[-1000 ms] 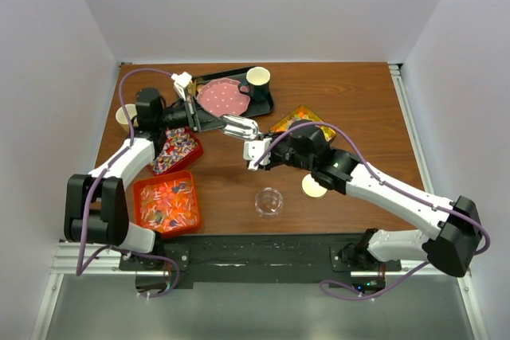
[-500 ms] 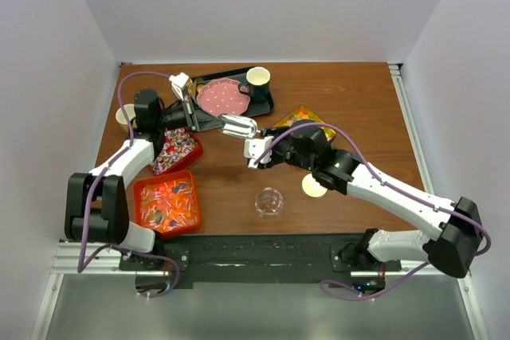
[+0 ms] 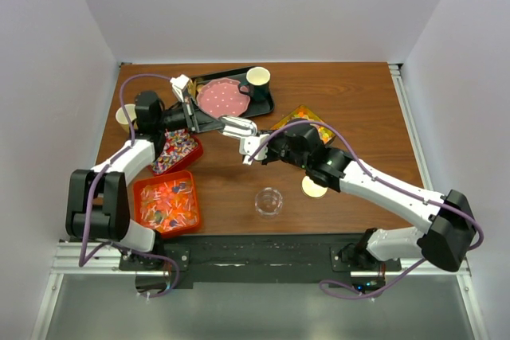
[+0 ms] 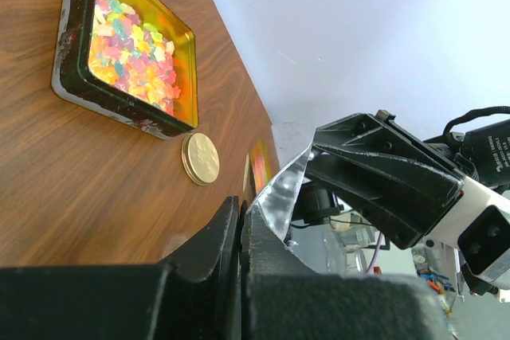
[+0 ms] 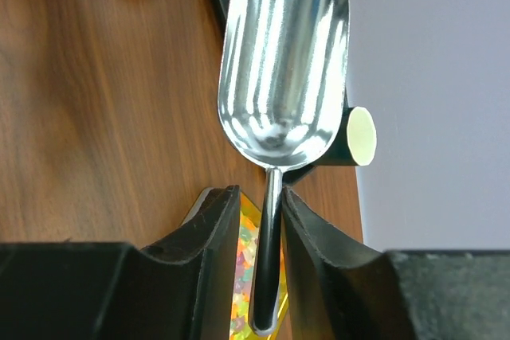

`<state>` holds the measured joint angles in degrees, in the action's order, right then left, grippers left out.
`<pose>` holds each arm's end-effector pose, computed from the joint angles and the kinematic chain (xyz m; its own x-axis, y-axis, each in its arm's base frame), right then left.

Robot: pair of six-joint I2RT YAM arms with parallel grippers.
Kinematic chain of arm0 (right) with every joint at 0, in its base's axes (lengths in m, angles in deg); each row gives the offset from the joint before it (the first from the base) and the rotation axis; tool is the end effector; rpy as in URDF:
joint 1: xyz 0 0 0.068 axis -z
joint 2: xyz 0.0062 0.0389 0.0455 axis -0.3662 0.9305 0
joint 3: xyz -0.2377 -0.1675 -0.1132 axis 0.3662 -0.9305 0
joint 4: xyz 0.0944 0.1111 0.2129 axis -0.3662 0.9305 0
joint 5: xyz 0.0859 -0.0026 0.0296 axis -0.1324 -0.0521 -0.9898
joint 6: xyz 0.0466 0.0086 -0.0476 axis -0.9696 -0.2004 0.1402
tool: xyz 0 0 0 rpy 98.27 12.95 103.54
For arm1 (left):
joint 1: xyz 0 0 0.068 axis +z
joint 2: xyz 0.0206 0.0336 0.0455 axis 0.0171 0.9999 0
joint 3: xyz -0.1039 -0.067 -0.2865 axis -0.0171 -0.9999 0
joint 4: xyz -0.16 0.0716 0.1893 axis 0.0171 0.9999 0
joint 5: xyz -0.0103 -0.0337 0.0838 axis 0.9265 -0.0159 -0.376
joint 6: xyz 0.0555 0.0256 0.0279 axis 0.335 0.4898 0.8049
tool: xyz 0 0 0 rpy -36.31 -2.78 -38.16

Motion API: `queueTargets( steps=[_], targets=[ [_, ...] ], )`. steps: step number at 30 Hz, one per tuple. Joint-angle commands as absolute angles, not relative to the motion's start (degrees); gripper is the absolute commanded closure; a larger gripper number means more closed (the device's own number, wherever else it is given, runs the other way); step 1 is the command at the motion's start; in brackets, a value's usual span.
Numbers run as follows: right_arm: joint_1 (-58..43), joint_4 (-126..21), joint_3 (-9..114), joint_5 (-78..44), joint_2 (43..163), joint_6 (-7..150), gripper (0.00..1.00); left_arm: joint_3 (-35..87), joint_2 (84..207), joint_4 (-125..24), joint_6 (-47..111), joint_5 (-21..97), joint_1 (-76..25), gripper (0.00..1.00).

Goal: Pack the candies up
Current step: Adjust the spatula.

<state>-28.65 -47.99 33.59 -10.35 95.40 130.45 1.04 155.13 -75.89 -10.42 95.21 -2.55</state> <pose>0.1922 0.2311 0.3450 0.4639 -0.6762 -0.5724 -0.6647 0.1615 -0.7295 0.3115 -0.0679 0.2996 -0.8514 -0.2852 -0.4401 0.3897 0.2175 -0.8949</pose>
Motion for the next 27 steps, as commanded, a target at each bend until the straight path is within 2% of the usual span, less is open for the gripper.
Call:
queueTargets(
  steps=[1,4,10,14,16,17,19,20,22,25,27],
  targets=[
    [-28.8,-50.2,36.2,-9.8,95.9,130.3,0.75,0.9,155.6,-81.1,-13.1,97.1,-1.9,1.0],
    [-28.8,-50.5,36.5,-8.5,96.9,130.3,0.78,0.9,155.9,-81.6,-13.3,97.4,-1.9,1.0],
    [-28.8,-51.1,36.5,-7.4,98.5,130.8,0.76,0.8,155.9,-82.2,-13.5,97.7,-1.9,1.0],
    [-28.8,-51.1,36.9,-7.8,98.7,130.2,0.8,0.6,155.8,-82.6,-13.7,97.6,-1.8,1.0],
    [-28.8,-50.6,37.4,-7.9,98.7,130.2,0.9,0.5,155.8,-82.6,-13.7,97.6,-1.7,1.0],
    [-28.8,-50.2,37.7,-8.0,98.4,130.2,0.99,0.5,156.0,-82.6,-13.7,97.6,-1.7,1.0],
    [-28.5,-48.4,39.0,-8.4,98.0,129.4,1.0,0.8,156.0,-81.8,-12.8,97.1,-1.5,1.0],
    [-28.1,-46.8,40.3,-9.4,97.9,128.8,1.0,1.1,156.0,-80.6,-12.2,96.8,-1.3,0.86],
    [-24.5,-39.0,46.0,-12.7,98.2,124.0,1.0,2.5,155.9,-79.9,-10.5,96.2,-0.3,0.71],
    [-16.8,-29.0,53.3,-23.2,100.4,117.0,1.0,5.8,155.7,-75.5,-6.1,95.4,2.6,0.6],
    [-14.0,-22.1,56.4,-27.5,102.5,115.2,1.0,8.9,155.5,-68.1,1.1,95.2,5.4,0.59]
  ],
)
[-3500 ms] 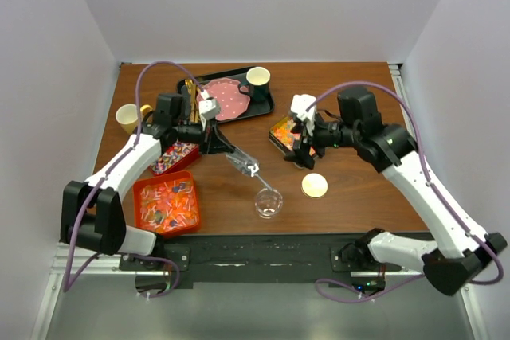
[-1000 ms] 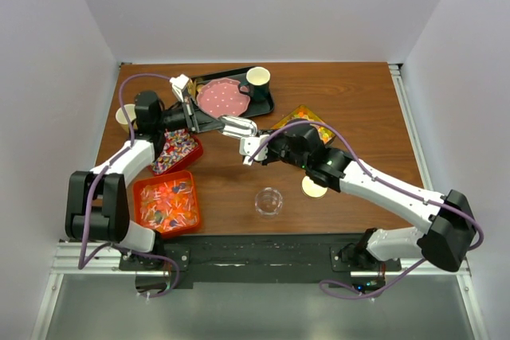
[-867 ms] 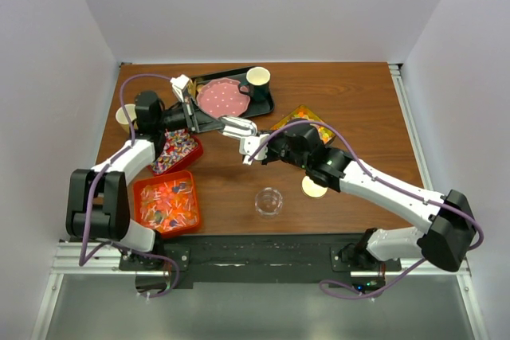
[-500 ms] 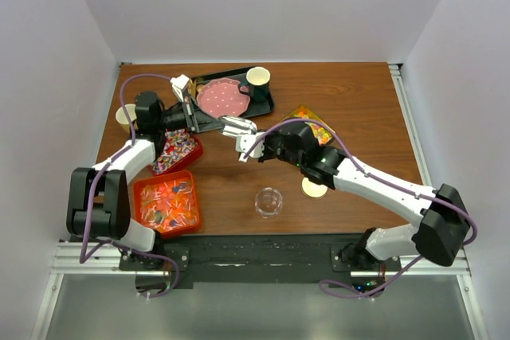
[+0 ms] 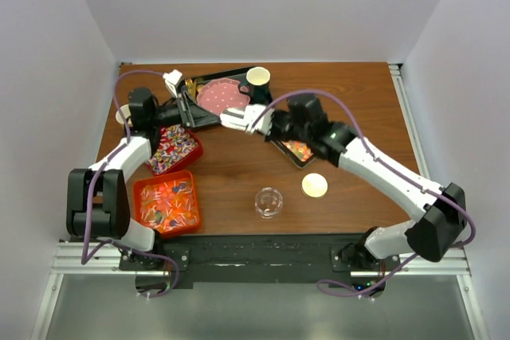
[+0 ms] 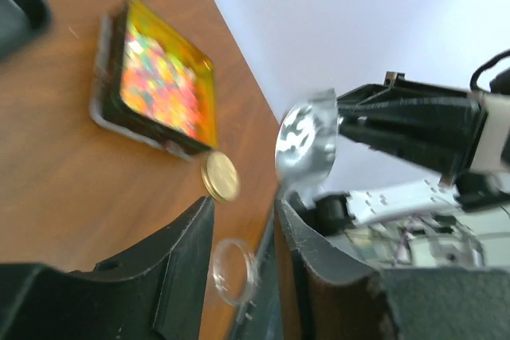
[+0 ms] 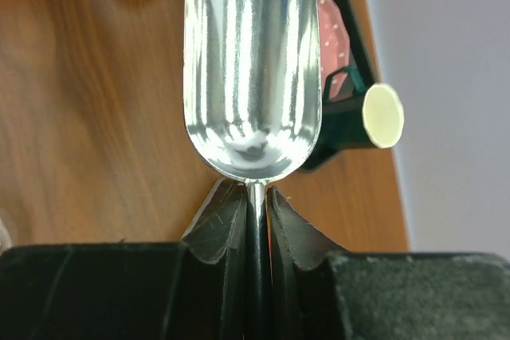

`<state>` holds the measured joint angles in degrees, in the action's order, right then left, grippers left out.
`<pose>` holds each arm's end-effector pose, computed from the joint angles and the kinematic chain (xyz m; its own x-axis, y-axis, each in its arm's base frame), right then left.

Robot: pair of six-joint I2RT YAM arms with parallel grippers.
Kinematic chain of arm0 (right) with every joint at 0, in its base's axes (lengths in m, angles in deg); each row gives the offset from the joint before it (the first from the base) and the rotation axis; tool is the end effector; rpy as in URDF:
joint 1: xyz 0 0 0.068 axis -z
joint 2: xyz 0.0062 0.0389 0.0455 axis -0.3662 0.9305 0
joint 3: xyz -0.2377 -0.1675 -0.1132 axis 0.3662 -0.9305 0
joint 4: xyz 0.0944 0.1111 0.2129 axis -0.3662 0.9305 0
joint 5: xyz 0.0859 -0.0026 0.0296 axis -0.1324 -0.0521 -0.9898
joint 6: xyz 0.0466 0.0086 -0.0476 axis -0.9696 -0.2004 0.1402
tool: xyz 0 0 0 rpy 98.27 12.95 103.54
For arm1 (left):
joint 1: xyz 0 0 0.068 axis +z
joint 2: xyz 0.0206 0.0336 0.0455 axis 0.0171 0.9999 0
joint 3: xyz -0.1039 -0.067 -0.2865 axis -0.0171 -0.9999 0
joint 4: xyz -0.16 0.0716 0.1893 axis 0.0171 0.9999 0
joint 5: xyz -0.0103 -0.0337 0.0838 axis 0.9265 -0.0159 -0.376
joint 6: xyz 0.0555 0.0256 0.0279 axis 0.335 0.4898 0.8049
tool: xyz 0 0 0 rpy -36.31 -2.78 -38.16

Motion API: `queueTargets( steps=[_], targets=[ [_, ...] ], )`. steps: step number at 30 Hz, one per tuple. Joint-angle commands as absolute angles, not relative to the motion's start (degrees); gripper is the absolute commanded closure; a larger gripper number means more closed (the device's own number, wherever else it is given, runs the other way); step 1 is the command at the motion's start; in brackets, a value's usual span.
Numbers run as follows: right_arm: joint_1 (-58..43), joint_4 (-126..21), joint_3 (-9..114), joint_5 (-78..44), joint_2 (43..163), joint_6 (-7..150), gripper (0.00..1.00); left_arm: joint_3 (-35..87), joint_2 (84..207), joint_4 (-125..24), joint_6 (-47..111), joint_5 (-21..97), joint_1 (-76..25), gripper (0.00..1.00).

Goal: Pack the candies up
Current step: Adjust the spatula, then move the storage box to the center of the board.

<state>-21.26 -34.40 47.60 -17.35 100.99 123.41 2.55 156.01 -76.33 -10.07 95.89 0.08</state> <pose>0.2326 0.2247 0.3782 0.3014 -0.6774 -0.6710 -0.7737 0.2376 -0.5873 0.3198 -0.0539 0.3044 -0.8304 -0.3139 -0.4604 0.4037 0.2305 -0.8854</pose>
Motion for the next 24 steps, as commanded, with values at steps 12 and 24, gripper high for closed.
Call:
queueTargets(
  steps=[12,24],
  targets=[
    [-9.9,-13.7,58.2,-26.9,100.9,115.5,1.0,17.7,155.0,0.5,42.9,68.0,2.0,0.58],
    [-9.7,-13.2,54.3,-26.0,98.7,115.9,1.0,-0.8,142.5,-2.6,36.0,56.4,-5.1,0.61]
  ],
)
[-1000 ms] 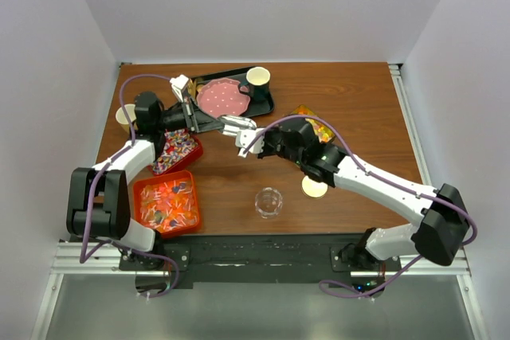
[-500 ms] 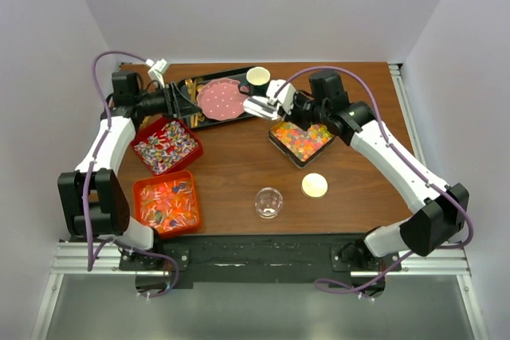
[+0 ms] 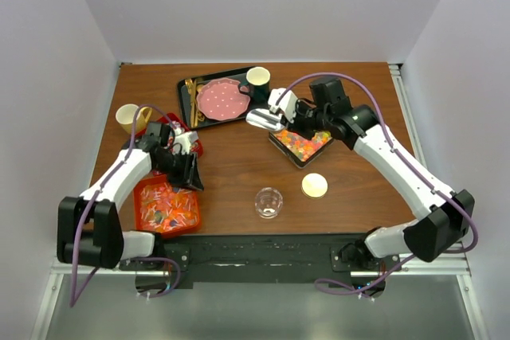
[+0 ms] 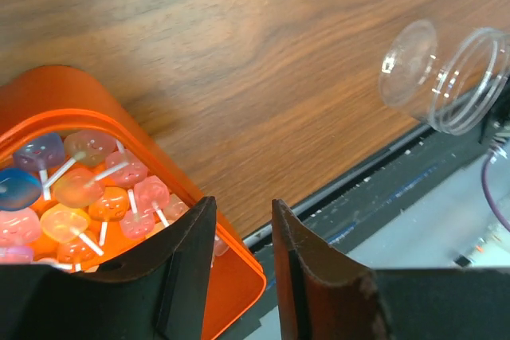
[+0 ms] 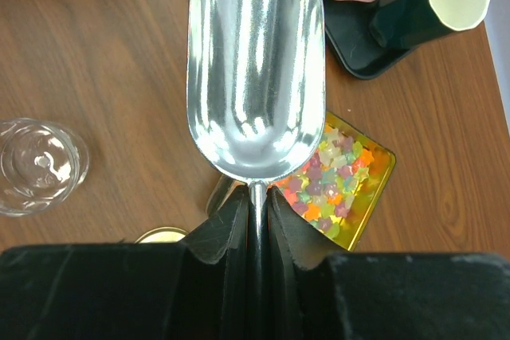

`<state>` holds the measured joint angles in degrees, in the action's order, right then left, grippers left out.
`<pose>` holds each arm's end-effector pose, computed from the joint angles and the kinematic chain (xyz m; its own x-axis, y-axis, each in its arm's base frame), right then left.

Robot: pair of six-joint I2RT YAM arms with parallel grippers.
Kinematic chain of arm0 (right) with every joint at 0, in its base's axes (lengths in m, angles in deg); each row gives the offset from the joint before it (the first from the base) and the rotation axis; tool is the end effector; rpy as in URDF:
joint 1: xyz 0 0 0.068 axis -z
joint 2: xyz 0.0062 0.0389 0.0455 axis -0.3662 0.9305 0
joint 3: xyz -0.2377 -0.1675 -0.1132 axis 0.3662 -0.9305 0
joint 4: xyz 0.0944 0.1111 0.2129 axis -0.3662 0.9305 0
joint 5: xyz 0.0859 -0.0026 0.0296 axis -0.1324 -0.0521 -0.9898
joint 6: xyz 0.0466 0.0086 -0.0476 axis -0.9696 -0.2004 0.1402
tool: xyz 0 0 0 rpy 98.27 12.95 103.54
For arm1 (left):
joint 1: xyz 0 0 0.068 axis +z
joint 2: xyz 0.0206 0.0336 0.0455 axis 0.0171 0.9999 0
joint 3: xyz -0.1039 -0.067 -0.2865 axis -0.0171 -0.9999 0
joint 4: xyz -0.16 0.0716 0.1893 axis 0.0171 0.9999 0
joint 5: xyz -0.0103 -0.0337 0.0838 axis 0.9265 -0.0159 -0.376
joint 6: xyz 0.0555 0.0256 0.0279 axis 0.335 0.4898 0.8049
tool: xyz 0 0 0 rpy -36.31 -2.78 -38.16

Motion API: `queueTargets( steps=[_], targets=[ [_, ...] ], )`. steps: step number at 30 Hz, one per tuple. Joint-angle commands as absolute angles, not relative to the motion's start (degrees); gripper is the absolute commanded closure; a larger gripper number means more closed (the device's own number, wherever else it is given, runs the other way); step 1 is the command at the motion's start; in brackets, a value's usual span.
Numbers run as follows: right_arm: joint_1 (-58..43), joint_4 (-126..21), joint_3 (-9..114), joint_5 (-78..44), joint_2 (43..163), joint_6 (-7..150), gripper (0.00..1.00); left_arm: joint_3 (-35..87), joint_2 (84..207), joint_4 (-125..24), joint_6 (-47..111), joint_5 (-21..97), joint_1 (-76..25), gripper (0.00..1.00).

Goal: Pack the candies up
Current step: Move the storage box to the center of the board.

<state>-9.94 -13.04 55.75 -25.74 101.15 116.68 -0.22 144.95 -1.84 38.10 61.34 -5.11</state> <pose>0.2490 0.1695 0.3890 -0.0126 -0.7068 -0.7073 -0.8776 0.3469 -0.3310 0.2060 -0.0501 0.2280 -0.9800 0.0164 -0.1981 0.1213 0.8387 -0.5309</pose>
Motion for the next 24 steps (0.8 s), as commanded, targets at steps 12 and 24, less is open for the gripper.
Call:
queueTargets(
  steps=[12,24],
  targets=[
    [-9.5,-13.9,53.3,-25.4,98.8,116.0,1.0,3.8,140.5,4.5,37.4,54.9,-4.5,0.55],
    [-9.6,-14.2,53.8,-24.7,99.8,116.6,1.0,0.8,145.8,-2.4,33.0,55.7,-4.4,0.58]
  ],
)
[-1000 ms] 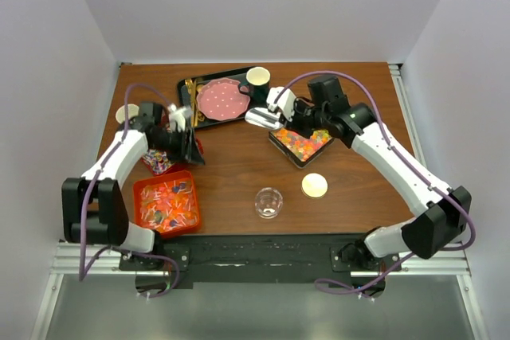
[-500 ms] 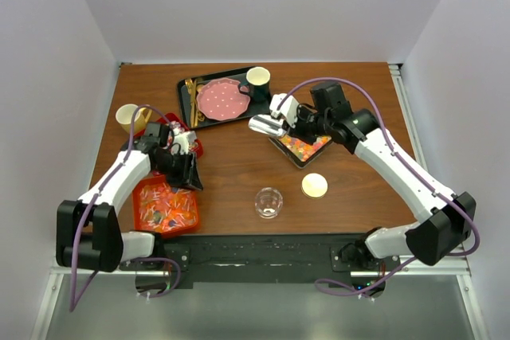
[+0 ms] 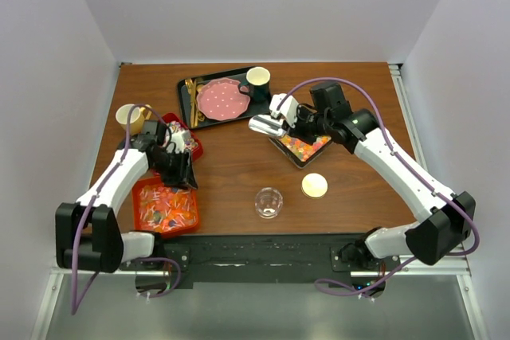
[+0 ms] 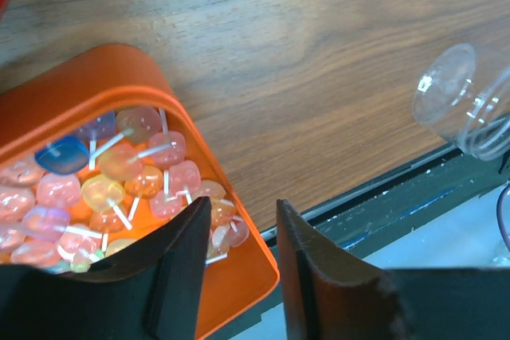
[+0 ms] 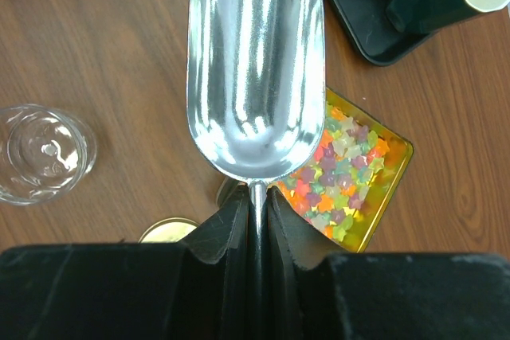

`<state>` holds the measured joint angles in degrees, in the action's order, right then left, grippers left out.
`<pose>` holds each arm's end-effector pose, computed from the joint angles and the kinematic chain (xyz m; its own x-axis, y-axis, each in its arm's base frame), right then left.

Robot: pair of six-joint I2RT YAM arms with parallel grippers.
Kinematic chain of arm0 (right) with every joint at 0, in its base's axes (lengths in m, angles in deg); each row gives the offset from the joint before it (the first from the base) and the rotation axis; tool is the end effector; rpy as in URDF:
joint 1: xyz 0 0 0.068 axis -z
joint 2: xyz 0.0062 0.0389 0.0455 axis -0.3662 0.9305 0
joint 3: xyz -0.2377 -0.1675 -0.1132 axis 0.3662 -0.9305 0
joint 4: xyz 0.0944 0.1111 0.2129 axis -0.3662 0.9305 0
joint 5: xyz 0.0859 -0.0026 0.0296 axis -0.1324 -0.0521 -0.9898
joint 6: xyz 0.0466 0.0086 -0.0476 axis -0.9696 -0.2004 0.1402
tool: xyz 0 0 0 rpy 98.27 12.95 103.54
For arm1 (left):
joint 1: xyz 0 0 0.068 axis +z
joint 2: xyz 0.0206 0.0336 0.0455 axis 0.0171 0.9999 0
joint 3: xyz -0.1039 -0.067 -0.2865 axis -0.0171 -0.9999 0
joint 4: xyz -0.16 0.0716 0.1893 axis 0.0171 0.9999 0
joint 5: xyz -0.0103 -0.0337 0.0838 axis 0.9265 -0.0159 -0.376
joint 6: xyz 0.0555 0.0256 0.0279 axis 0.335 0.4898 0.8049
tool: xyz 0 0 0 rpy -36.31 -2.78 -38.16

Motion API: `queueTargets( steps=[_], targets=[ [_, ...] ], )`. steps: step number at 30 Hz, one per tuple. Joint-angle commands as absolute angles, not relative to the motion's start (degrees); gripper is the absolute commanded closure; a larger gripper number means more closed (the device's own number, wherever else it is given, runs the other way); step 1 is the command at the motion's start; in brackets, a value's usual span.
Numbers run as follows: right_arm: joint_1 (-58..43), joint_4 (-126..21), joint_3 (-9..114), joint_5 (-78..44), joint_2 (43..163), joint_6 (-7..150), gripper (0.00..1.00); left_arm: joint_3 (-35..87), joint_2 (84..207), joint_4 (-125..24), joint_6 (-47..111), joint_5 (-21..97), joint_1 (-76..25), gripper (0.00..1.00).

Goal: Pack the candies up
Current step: Move the storage box to the center of the board.

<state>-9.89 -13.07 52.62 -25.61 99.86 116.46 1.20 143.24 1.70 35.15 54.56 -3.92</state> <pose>0.2427 0.1652 0.3769 -0.0361 -0.7179 -0.6953 -0.8850 0.3462 -0.3114 0.2018 -0.0398 0.2355 -0.9822 -0.0561 -0.1791 0.0291 0.8973 -0.4404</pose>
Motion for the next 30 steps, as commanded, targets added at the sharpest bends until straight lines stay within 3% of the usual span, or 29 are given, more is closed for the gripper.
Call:
queueTargets(
  steps=[1,2,6,16,23,30],
  targets=[
    [-9.6,-14.2,53.8,-24.6,99.7,116.6,1.0,0.8,147.0,-4.0,33.1,55.4,-4.6,0.59],
    [-9.6,-14.4,53.7,-24.4,99.7,116.6,1.0,1.0,147.8,-4.4,33.1,54.8,-5.2,0.6],
    [-9.5,-14.4,53.3,-23.9,99.4,117.2,1.0,2.7,150.5,-4.4,32.8,54.1,-6.0,0.81],
    [-9.4,-14.6,51.2,-22.7,98.0,118.7,1.0,2.2,151.9,-6.2,30.5,59.6,-17.0,0.99],
    [-9.0,-14.7,50.3,-21.7,97.1,119.5,1.0,11.6,160.0,-9.1,34.3,62.7,-31.2,1.0],
    [-7.6,-15.3,48.5,-20.9,94.9,119.8,1.0,23.9,171.2,-6.9,40.5,61.2,-34.6,1.0]
  ],
)
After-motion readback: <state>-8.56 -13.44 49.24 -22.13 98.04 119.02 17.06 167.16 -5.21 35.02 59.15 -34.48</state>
